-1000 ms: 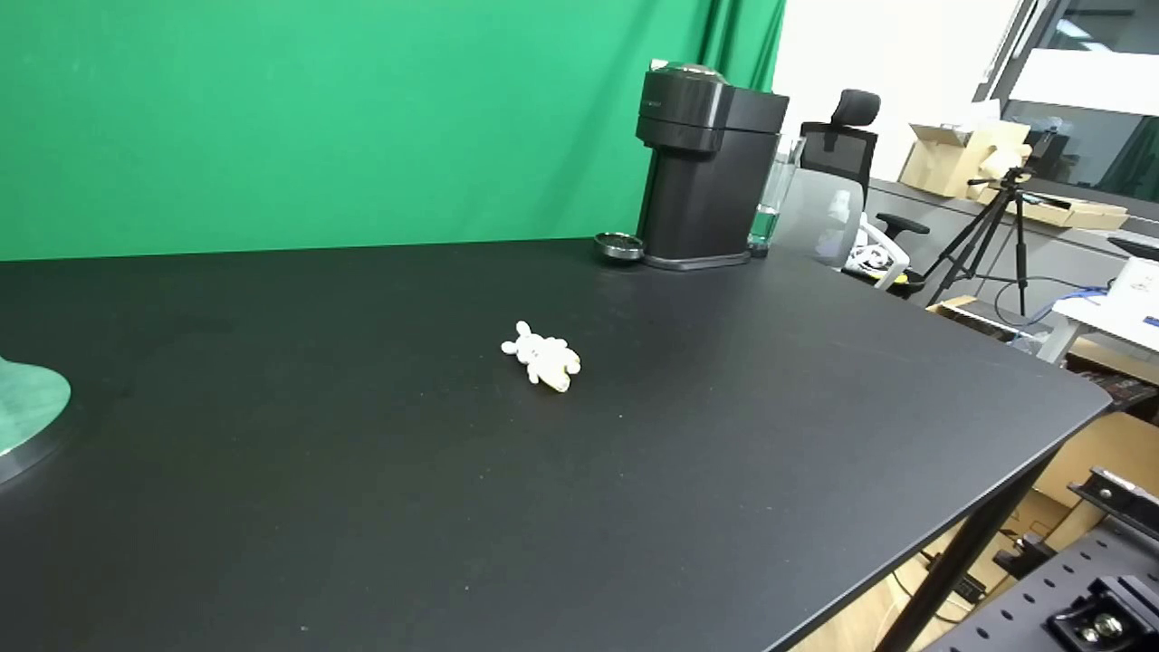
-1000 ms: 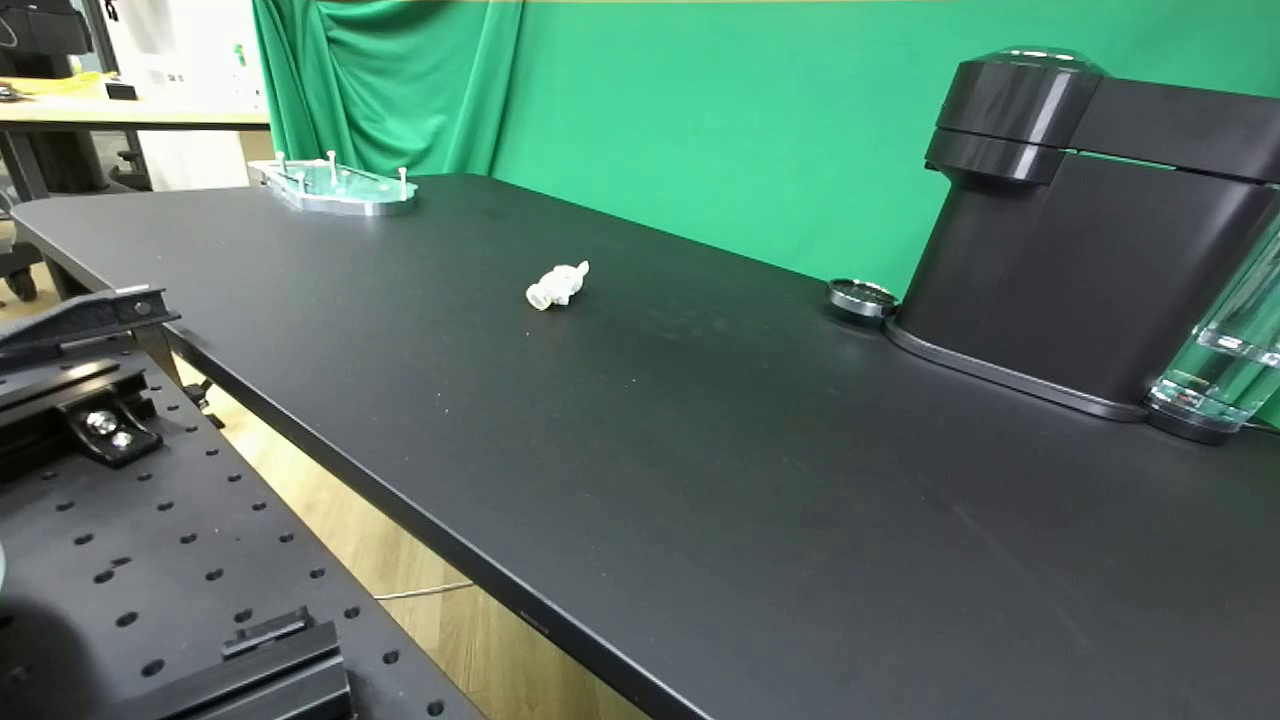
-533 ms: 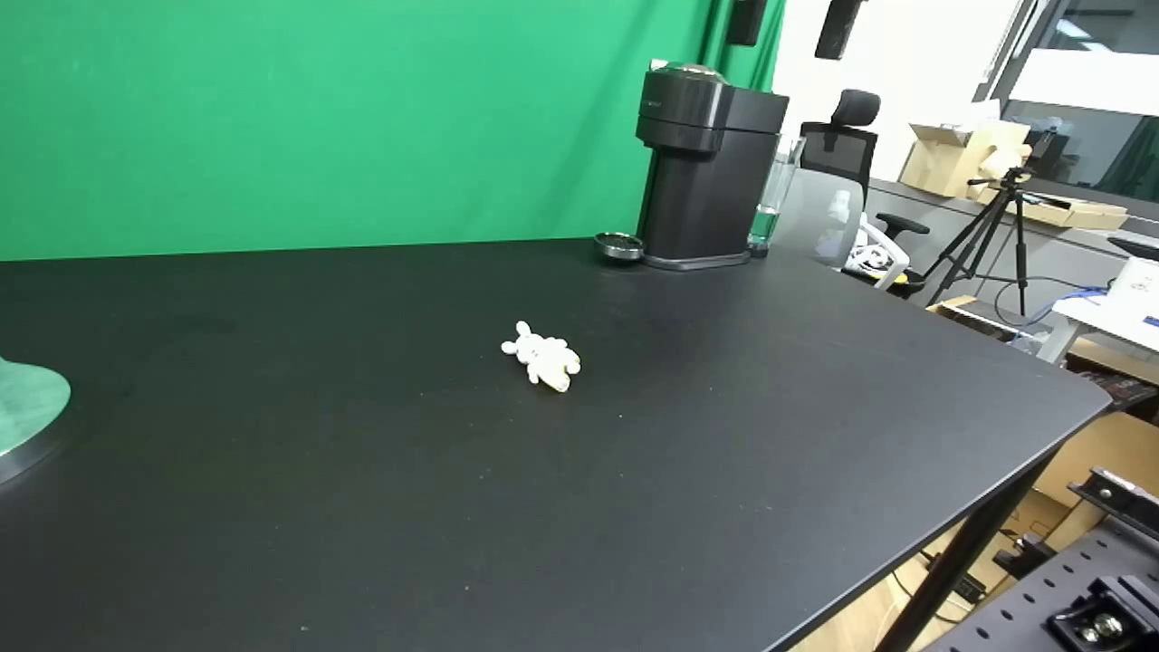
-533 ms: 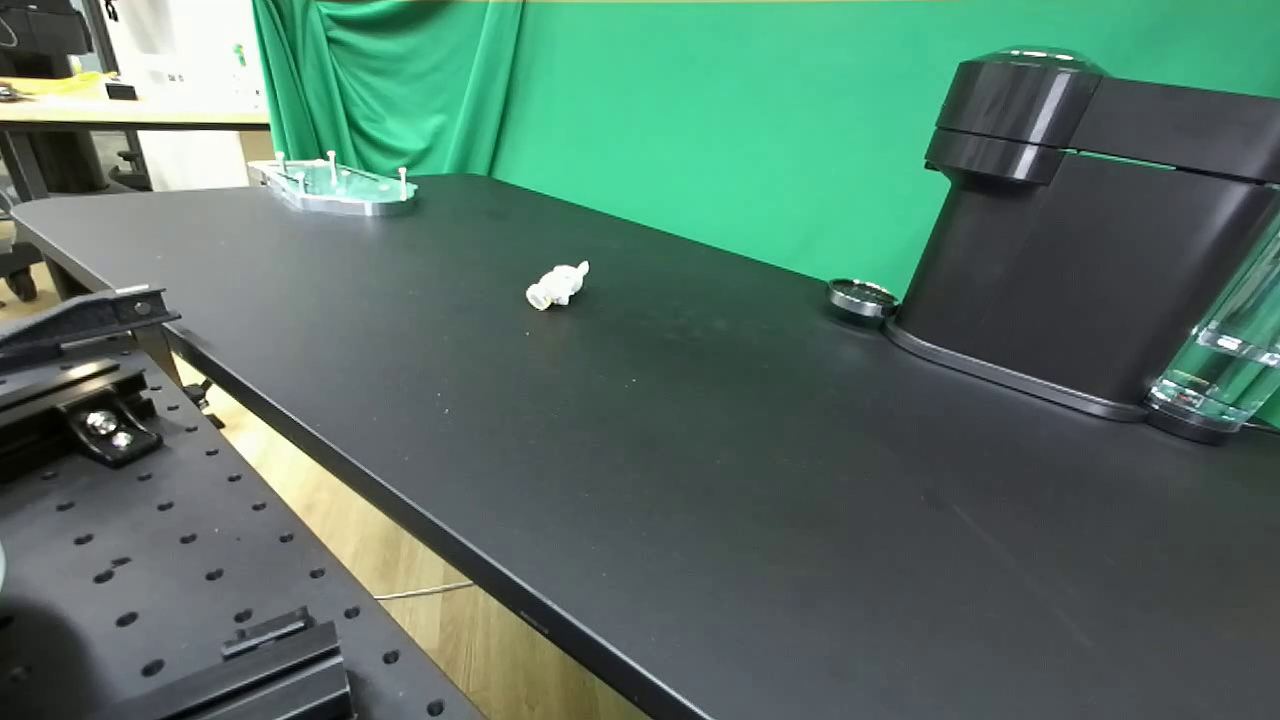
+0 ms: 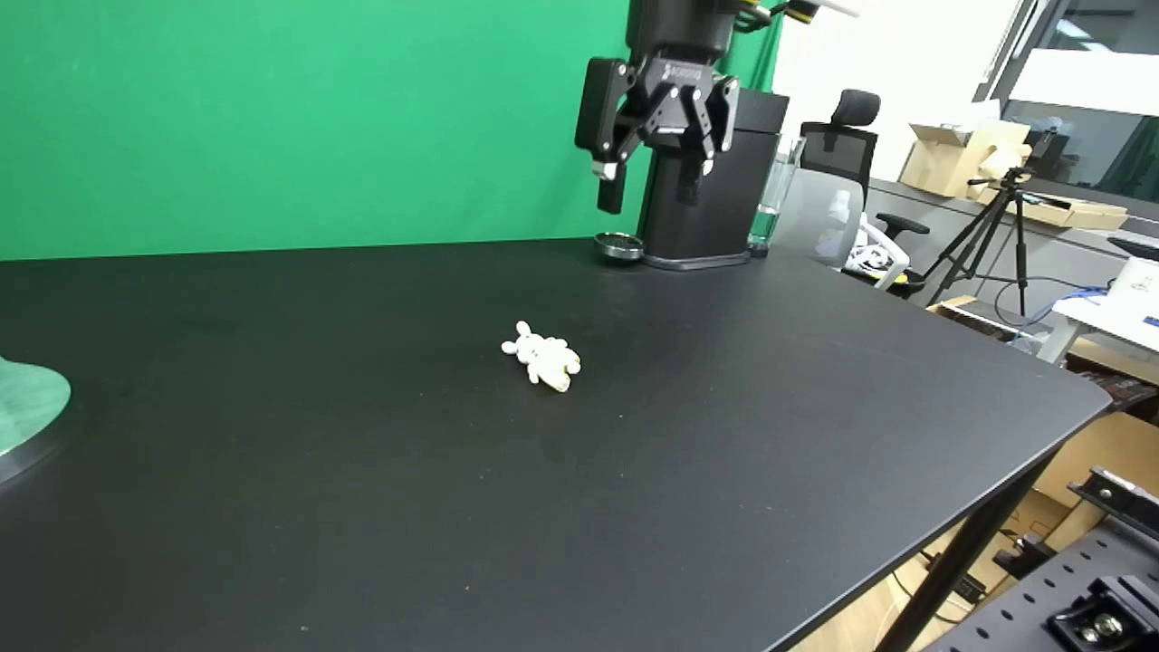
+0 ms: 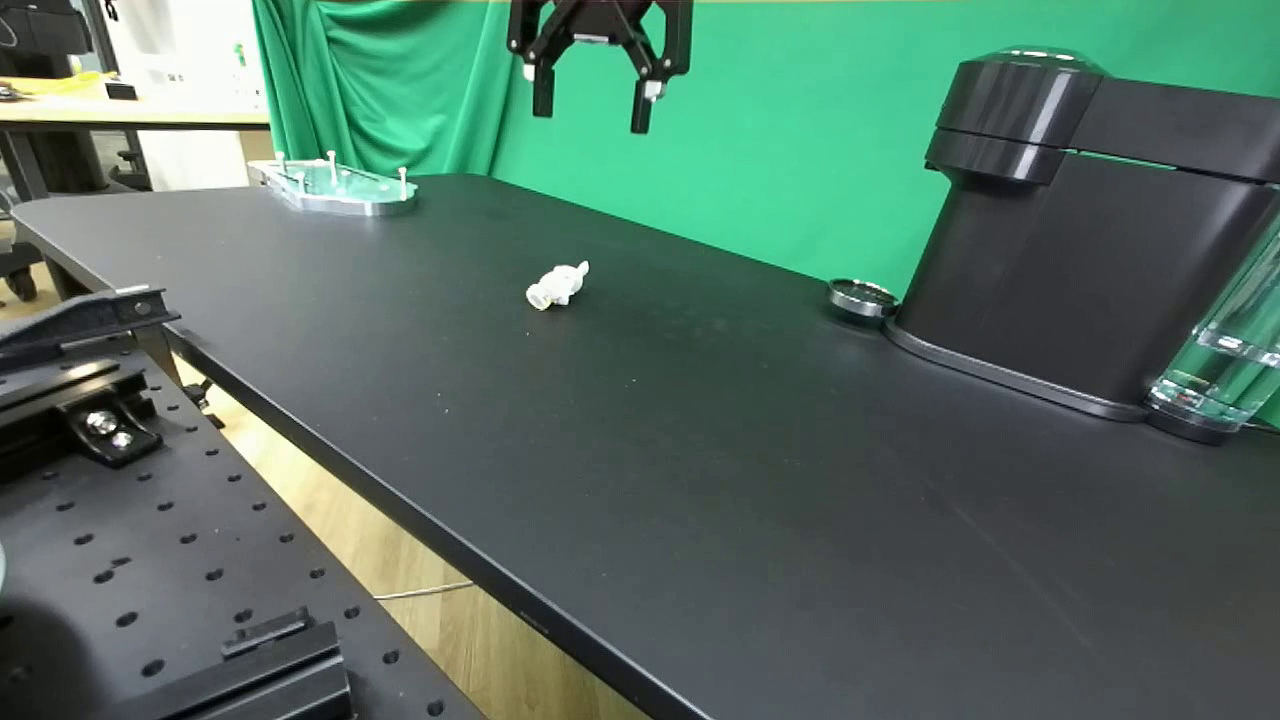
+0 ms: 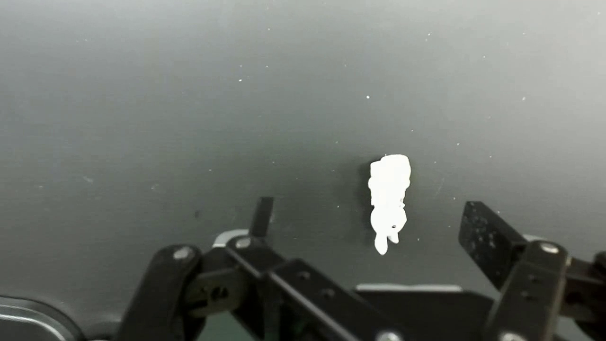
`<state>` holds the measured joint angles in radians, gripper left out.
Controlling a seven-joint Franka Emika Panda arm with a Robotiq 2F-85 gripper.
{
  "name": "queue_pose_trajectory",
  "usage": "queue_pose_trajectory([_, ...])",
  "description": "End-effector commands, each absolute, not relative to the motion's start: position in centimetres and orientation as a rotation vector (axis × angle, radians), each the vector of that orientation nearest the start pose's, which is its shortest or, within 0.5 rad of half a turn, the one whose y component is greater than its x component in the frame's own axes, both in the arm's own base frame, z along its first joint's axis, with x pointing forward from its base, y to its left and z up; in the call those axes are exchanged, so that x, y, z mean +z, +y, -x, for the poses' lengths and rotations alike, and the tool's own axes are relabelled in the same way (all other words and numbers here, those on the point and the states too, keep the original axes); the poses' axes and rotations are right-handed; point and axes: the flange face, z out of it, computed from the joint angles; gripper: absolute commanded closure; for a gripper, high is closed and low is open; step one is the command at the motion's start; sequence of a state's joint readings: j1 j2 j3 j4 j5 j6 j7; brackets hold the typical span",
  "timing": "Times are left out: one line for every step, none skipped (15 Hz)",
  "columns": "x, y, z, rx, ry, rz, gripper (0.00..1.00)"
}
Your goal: Move the white toy forwards
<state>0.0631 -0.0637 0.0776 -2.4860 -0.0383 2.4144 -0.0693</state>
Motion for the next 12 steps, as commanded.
queue_pose_trajectory([27.5,8.2,-48.7,0.112,-0.502,3.112,0.0])
queue_pose_trajectory([26.5,8.6,-49.0,0.145,-0.546,3.101,0.0])
queue_pose_trajectory([25.5,8.9,-49.4,0.168,-0.584,3.094,0.0])
queue_pose_trajectory([24.7,9.1,-49.8,0.186,-0.614,3.088,0.0])
queue_pose_trajectory([23.9,9.4,-50.2,0.201,-0.639,3.081,0.0])
queue_pose_trajectory([23.2,9.6,-50.6,0.208,-0.661,3.073,0.0])
queue_pose_trajectory([22.5,9.7,-50.9,0.218,-0.677,3.065,0.0])
queue_pose_trajectory([21.9,9.9,-51.2,0.225,-0.691,3.059,0.0])
queue_pose_trajectory([21.2,10.2,-51.5,0.235,-0.704,3.049,0.0])
queue_pose_trajectory([20.6,10.4,-51.7,0.242,-0.716,3.043,0.0])
queue_pose_trajectory([20.0,10.6,-51.9,0.248,-0.725,3.038,0.0])
queue_pose_trajectory([19.4,10.8,-52.0,0.251,-0.73,3.036,0.0])
